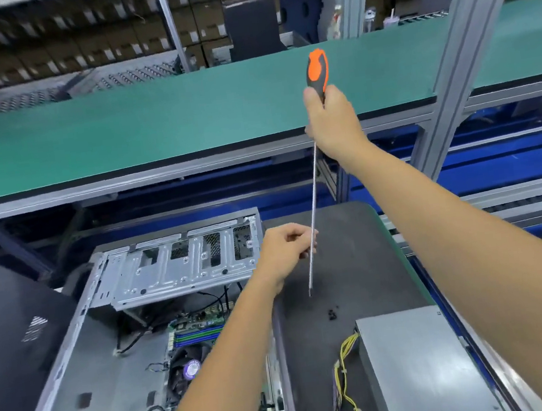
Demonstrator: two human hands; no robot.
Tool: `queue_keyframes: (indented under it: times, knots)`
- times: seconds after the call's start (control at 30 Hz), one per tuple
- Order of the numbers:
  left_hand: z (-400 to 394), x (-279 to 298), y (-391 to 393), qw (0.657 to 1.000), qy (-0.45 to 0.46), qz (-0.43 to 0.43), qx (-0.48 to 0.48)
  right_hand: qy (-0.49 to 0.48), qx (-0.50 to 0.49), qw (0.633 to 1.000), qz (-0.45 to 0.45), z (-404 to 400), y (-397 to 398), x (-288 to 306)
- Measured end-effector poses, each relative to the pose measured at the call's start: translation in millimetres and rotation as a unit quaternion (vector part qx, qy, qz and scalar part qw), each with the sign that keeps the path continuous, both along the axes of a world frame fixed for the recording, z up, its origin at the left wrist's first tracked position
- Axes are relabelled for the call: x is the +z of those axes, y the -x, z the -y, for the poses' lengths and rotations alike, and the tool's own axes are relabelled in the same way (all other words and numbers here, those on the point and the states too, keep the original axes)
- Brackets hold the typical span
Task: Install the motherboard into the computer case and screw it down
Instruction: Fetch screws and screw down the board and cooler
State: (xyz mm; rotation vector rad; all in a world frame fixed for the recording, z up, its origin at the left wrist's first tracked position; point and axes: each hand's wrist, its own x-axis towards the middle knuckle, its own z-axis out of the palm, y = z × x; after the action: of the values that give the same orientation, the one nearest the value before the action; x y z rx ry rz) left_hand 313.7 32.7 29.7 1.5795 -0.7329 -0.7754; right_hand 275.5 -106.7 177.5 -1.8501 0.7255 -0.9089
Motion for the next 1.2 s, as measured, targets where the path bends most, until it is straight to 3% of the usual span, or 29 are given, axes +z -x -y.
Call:
queue_keyframes:
  times: [0.2, 0.47, 0.63, 0.83, 1.2]
  knots:
    - [-87.9, 6.2, -61.7, 1.000, 0.017, -0.008, 0.020, 0.025, 0.053, 0.998, 0.021, -70.8, -54.1, 12.4]
    - [-209.8, -11.7, -128.6, 0.993, -0.116, 0.033, 0.012, 0.083, 0.067, 0.992, 0.062, -173.4, -122.3, 15.8]
    - [-261.6, -22.6, -149.9, 0.979, -0.156, 0.130, -0.002, 0.113, 0.066, 0.990, 0.048, -223.1, -150.0, -0.6]
    - [-273.4, -35.7, -152.1, 0.972, -0.158, 0.174, 0.018, 0.155, 0.085, 0.984, 0.011, -262.4, -160.1, -22.9]
    - [-272.1, -50.4, -137.9, 0.967, -0.173, 0.187, 0.030, 0.137, 0.064, 0.988, 0.019, -262.5, -143.3, -35.1]
